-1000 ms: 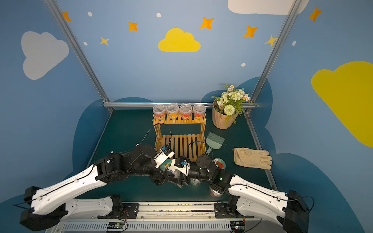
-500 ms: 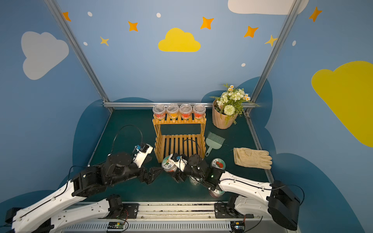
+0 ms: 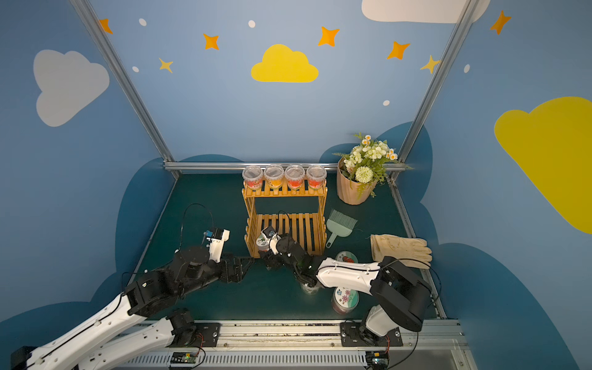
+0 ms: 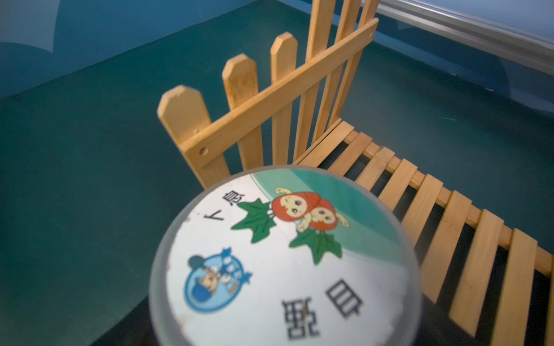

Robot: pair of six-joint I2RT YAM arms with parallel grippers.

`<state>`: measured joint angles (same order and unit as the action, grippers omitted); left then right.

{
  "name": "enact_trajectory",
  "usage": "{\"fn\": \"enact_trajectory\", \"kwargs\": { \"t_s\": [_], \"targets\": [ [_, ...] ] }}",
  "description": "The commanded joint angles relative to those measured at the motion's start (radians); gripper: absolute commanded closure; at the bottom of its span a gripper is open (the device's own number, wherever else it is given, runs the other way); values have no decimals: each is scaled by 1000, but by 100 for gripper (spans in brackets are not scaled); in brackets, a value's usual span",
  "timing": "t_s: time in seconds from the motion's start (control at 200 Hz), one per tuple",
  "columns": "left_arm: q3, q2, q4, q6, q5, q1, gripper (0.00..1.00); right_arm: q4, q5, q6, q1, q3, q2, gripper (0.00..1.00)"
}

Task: Place the seed container on the shelf
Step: Pick up the seed jar at the center of the board, then place the seed jar on the shelf.

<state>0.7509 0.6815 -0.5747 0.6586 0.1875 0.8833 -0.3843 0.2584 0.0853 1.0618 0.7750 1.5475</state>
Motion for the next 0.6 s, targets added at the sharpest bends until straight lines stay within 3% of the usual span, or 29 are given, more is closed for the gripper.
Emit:
{"fn": "enact_trajectory", "kwargs": {
  "t_s": [0.0,0.18,0.265,0.466,0.596],
  "targets": [
    [-11,-2,31,21,-37,-5,0,-102,109,34,-10,58,47,24],
    [-31,-45,-34,42,7,-5,0,-113,164,91,-27,88,121,24],
    [-48,-63,-5,-9,-56,-4,0,-162,252,110,-24,89,161,24],
    [59,39,-208,-89,-67,-5,0,-492,330,77,-25,52,263,25],
    [84,67,-226,-122,-34,-6,0,-749,344,-6,-10,43,363,25]
  ]
}}
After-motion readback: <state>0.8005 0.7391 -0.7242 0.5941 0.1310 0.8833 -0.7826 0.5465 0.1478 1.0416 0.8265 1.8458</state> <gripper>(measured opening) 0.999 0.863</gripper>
